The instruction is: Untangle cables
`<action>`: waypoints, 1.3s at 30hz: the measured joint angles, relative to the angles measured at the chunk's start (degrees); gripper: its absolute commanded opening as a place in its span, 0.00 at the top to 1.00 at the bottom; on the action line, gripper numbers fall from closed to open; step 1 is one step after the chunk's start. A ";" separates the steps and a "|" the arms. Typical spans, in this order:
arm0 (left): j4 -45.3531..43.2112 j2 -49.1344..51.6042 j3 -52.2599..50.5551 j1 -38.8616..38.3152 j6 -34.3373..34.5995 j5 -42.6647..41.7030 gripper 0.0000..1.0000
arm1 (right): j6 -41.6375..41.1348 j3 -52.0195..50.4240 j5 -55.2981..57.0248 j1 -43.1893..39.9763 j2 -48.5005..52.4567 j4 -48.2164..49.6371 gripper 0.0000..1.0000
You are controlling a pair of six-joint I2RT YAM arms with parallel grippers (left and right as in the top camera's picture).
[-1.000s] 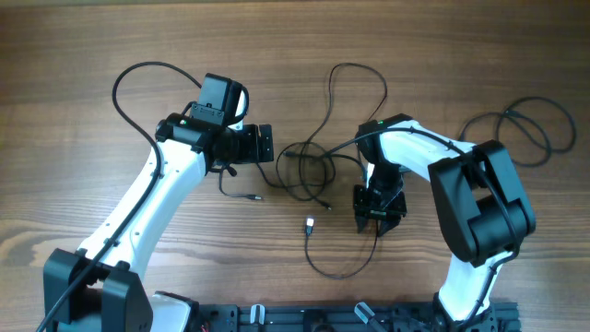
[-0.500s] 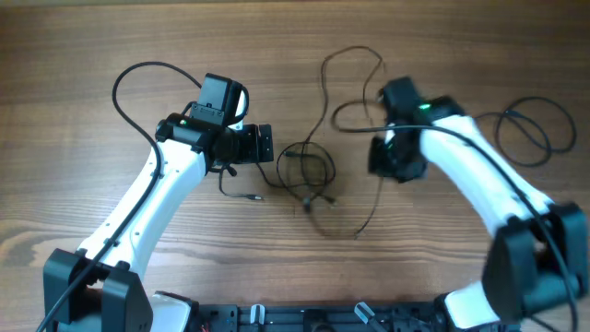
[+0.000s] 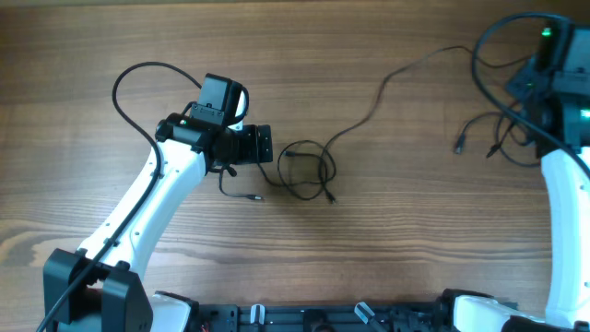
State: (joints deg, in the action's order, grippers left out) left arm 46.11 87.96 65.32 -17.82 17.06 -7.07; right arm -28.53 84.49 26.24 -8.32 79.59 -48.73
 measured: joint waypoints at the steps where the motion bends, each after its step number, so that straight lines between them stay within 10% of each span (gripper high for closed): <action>1: -0.02 0.00 0.00 0.00 0.00 0.00 0.07 | -0.90 0.00 0.28 -2.16 -0.24 1.88 0.96; 10: 0.15 0.00 0.00 0.00 0.00 -0.07 0.10 | -3.43 0.00 1.27 -14.62 0.17 10.32 0.96; 15: 1.05 0.00 0.00 0.00 0.00 -0.26 0.10 | -4.02 0.02 -2.93 -14.78 9.75 14.53 0.46; 18: 1.27 0.00 0.00 0.00 0.00 -0.26 0.10 | -4.33 0.04 -15.41 -14.78 13.00 7.93 0.35; 25: 0.07 0.00 0.00 0.00 0.00 -0.26 0.10 | 5.01 -0.39 -41.48 -5.42 13.16 -4.85 0.33; 39: 0.00 0.00 0.00 0.00 0.00 -0.26 0.10 | -8.39 -14.67 -42.12 23.58 24.59 8.35 0.40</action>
State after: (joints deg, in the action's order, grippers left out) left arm 46.11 87.96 65.32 -17.82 17.06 -7.33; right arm -36.93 69.82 -15.88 15.27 104.18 -40.38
